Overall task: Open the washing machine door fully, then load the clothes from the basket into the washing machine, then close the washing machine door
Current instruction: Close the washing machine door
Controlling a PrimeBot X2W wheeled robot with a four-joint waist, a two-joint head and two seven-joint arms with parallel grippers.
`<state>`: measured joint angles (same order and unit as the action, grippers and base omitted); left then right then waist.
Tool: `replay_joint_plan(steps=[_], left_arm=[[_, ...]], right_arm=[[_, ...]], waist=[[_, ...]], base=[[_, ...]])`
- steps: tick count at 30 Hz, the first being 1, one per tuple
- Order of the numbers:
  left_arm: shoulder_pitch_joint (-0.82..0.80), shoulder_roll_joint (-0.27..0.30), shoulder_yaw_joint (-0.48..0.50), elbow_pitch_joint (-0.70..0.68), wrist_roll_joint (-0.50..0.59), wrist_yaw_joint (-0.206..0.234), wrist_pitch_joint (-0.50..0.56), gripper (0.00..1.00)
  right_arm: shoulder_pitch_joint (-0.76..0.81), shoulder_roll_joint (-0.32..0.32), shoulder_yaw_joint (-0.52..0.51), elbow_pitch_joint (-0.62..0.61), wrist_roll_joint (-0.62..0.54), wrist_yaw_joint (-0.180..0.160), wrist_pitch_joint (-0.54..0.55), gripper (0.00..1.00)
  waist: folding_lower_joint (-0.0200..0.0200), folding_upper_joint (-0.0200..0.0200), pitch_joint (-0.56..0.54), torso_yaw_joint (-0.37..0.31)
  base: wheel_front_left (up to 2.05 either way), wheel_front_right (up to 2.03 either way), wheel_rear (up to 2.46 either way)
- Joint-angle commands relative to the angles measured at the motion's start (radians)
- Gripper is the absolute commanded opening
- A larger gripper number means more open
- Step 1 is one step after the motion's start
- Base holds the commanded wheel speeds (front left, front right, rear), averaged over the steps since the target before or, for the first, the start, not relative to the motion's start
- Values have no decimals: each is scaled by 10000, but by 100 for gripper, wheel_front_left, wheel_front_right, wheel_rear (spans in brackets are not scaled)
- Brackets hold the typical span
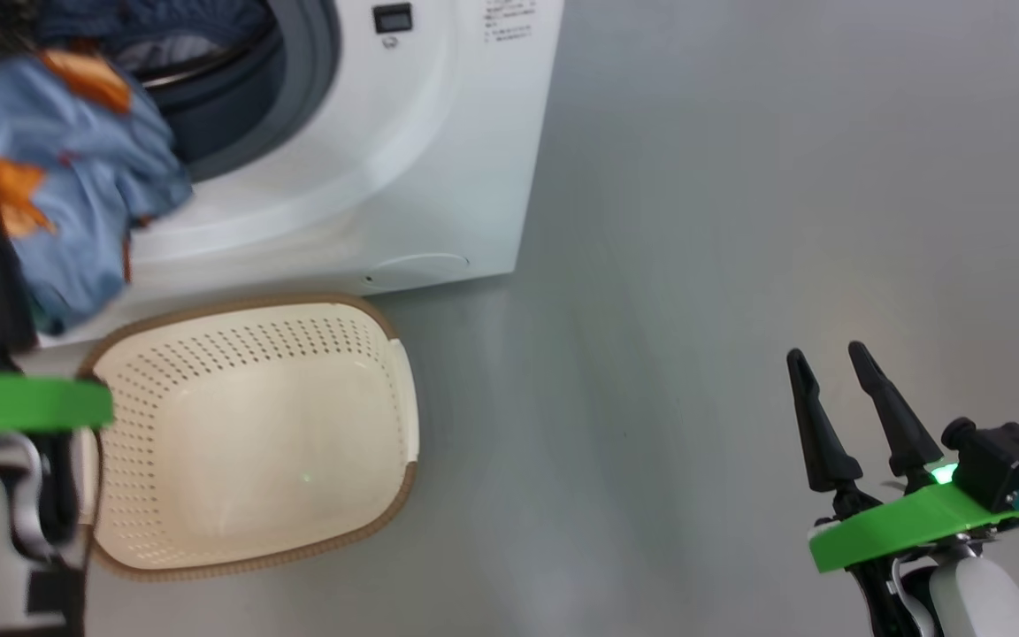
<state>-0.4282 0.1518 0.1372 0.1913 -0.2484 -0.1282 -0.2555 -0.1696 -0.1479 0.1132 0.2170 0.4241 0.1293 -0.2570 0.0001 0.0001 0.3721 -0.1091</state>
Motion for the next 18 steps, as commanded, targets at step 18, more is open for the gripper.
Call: replay_joint_plan(steps=[18], left_arm=[[-5023,1632,-167,3966,64,-25,-63,0]], right_arm=[[-939,368,683,-258,-90,14,-48,100]], waist=[[-1,-1,1599,-1191]], base=[[0,0,0]])
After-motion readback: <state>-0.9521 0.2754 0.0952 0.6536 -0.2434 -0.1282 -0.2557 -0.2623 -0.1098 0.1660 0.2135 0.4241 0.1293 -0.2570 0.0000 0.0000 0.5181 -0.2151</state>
